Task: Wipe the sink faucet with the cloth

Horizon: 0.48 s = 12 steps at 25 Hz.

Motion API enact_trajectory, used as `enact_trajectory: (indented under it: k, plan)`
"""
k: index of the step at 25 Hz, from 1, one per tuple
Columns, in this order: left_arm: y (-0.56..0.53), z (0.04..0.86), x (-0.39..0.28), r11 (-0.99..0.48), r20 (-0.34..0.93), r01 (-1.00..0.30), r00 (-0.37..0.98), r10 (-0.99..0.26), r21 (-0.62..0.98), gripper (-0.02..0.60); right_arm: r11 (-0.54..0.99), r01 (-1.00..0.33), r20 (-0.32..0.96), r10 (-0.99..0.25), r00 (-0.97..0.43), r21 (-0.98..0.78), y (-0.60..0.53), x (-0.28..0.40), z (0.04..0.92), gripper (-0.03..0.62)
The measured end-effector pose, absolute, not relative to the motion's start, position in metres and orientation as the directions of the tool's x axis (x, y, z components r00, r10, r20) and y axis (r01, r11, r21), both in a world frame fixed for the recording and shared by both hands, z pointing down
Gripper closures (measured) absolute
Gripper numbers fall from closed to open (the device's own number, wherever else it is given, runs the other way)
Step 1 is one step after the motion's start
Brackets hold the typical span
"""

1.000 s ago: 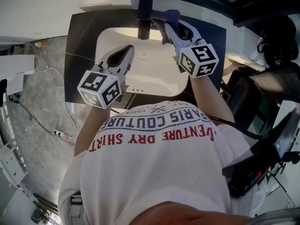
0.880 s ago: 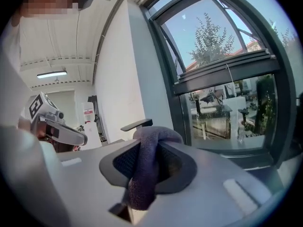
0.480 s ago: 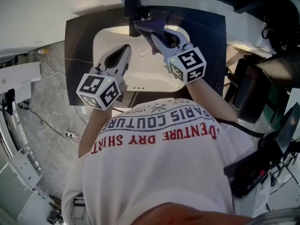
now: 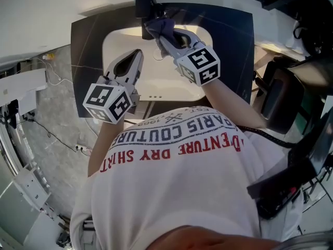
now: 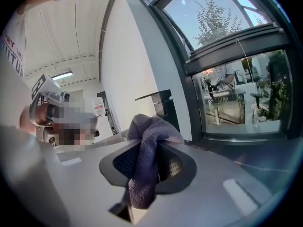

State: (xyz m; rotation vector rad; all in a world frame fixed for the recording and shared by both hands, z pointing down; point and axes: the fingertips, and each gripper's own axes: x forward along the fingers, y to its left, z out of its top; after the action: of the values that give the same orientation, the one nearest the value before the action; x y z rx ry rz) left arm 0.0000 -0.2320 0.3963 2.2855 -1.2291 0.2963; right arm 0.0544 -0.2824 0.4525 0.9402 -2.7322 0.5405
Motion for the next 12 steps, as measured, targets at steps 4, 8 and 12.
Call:
enact_trajectory:
  k: [4, 8, 12]
  plan:
    - [-0.233, 0.396, -0.002, -0.452, 0.422, -0.824, 0.564, -0.710, 0.341, 0.580, 0.737, -0.632, 0.314, -0.558, -0.768, -0.238, -0.298, 0.049, 0.453, 0.525]
    - [-0.232, 0.396, -0.005, -0.449, 0.420, -0.826, 0.562, -0.713, 0.341, 0.580, 0.726, -0.657, 0.327, -0.582, -0.744, -0.203, -0.323, 0.049, 0.452, 0.525]
    - [-0.234, 0.398, -0.004, -0.451, 0.423, -0.823, 0.565, -0.708, 0.344, 0.580, 0.709, -0.680, 0.344, -0.601, -0.722, -0.188, -0.345, 0.051, 0.454, 0.525]
